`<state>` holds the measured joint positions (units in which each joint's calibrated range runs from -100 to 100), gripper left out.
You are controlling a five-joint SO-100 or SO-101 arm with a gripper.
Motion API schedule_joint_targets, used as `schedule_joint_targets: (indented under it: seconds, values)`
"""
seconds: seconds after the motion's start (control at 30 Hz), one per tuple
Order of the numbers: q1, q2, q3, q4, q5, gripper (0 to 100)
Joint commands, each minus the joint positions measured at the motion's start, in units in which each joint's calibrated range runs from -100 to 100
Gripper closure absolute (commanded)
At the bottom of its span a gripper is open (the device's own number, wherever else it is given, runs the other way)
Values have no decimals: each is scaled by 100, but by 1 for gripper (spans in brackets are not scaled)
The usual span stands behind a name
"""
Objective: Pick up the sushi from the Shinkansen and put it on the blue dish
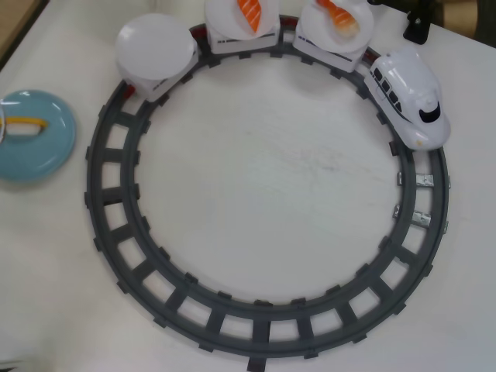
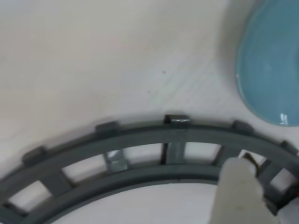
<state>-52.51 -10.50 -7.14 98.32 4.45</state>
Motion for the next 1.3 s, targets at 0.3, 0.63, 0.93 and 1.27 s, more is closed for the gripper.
schedule_joint_targets:
  seconds: [0.3, 0.63, 0.93, 1.27]
  values:
    - [154, -2156, 2147, -664, -16, 97]
    - [93, -4205, 4852, -1641, -16, 97]
    - [-215, -5599, 6755, -2456, -194, 97]
    - [-233, -6063, 7855, -3051, -204, 97]
